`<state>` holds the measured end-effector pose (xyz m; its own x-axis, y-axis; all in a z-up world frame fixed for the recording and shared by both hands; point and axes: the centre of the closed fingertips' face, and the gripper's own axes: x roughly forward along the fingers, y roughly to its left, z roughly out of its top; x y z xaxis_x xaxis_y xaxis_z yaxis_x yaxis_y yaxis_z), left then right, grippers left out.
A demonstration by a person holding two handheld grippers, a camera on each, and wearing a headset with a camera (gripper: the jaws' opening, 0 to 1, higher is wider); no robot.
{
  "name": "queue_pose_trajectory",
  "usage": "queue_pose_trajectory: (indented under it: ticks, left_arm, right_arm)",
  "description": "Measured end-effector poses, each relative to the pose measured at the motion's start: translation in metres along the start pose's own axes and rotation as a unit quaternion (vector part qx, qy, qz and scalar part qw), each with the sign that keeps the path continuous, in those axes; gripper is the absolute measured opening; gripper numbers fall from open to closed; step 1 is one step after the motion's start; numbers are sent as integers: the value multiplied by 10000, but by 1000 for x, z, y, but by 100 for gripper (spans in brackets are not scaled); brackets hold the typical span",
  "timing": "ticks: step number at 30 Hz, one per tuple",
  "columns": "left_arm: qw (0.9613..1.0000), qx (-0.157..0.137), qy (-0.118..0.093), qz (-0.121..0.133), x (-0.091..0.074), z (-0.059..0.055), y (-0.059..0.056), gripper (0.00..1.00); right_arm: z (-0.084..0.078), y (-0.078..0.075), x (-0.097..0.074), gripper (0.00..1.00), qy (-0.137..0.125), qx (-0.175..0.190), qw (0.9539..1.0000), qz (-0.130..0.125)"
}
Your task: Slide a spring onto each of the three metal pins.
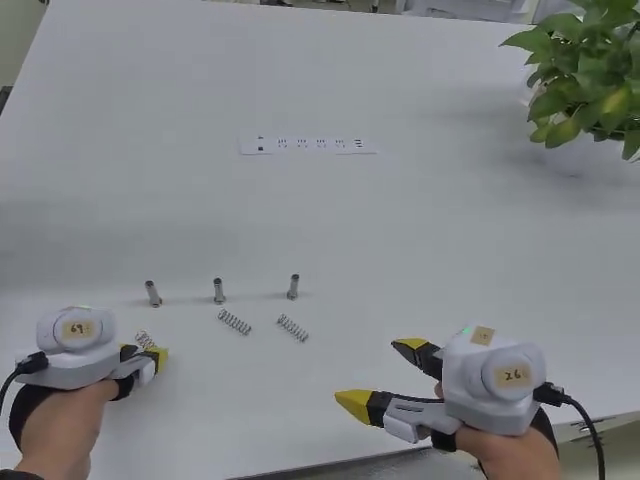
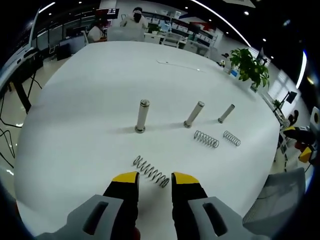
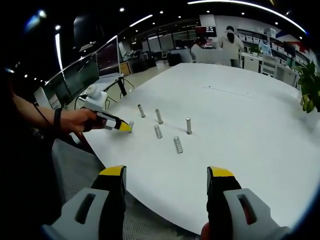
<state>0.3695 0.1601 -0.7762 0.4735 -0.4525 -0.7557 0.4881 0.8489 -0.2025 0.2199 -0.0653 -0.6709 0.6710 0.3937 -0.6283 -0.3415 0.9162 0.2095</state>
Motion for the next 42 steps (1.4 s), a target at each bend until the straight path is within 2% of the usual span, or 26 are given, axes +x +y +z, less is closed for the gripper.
queue_pose_trajectory:
  ticks: [7,10,12,14,16,21,24,25,27,29,30,33,42]
  left_arm:
    - [9998,114,68,163,6,1,5,16]
    - [9997,182,120,147,8,-1,4,15]
    - [9991,350,147,195,8,0,6,14]
    - [9989,399,160,177,7,-1,6,13]
    - [9976,633,201,198,7,-1,9,10]
    - [9969,706,263,221,5,-5,16,7]
    - [9954,869,315,266,4,-7,19,3]
    - [9939,1019,340,250,3,-8,19,3]
    - [9926,1134,393,208,3,-8,18,3]
    - [9942,980,423,125,1,-8,16,3]
    - [9950,930,353,100,0,-5,15,3]
    - [9946,991,317,5,-4,-3,9,2]
    - [9925,1187,227,-173,-15,-5,-5,2]
  right_arm:
    - [0,-1,0,64,0,7,10000,-15]
    - [0,-1,0,64,-5,12,10000,-20]
    - [0,-2,0,64,-4,8,10000,-27]
    - [0,-2,-1,64,-9,13,10000,-25]
    - [-1,-2,-1,64,-1,9,10000,-28]
    - [-1,-1,0,64,1,5,10000,-17]
    - [-1,2,1,64,4,-10,10000,3]
    - [0,2,1,64,2,-16,10000,7]
    - [1,4,2,64,0,-32,10000,24]
    - [1,4,2,64,1,-48,10000,22]
    - [1,4,2,64,-5,-49,10000,19]
    - [1,3,2,64,-20,-32,10000,16]
    - [1,5,3,62,-47,16,10000,39]
